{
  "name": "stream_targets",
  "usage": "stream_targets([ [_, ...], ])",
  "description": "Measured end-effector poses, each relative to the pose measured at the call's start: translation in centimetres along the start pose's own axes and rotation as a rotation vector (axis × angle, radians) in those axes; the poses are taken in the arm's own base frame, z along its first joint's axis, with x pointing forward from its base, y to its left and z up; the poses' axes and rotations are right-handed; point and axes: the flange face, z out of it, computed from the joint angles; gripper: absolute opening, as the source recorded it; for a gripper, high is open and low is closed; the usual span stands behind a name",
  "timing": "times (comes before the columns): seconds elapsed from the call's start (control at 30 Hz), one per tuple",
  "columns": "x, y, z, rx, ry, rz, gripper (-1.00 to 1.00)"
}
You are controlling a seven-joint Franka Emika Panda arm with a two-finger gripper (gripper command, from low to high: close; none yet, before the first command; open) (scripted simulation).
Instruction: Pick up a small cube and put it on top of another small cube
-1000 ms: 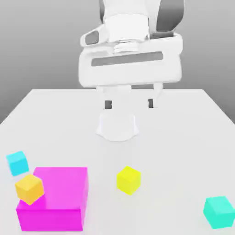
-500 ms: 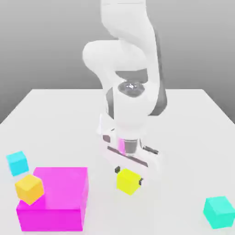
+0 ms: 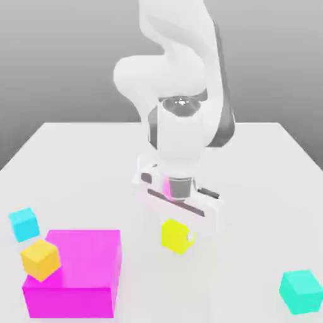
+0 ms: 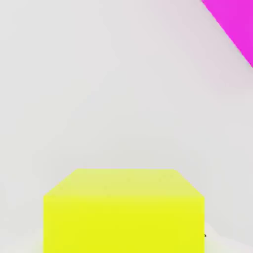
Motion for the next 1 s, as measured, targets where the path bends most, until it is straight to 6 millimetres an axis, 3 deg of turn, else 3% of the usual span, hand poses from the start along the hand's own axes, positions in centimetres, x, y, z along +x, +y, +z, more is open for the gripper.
stream_targets([
  [0.2,-5.2,-6.2,-2.0,-0.003,0.029,-0.28,-1.0],
  [0.53,-18.5,-14.4,-5.4,-0.001,0.004,-0.766,-1.0],
  [0.6,-20.1,-15.0,-4.3,0.001,-0.003,-0.813,-1.0],
  [0.67,-20.5,-15.1,-1.8,0.001,-0.004,-0.824,-1.0],
  [0.7,-20.6,-15.1,-0.4,0.001,-0.005,-0.827,1.0],
  [0.9,-20.6,-15.1,0.3,0.001,-0.005,-0.828,1.0],
  [1.0,-20.6,-15.2,-2.3,0.001,-0.004,-0.828,1.0],
])
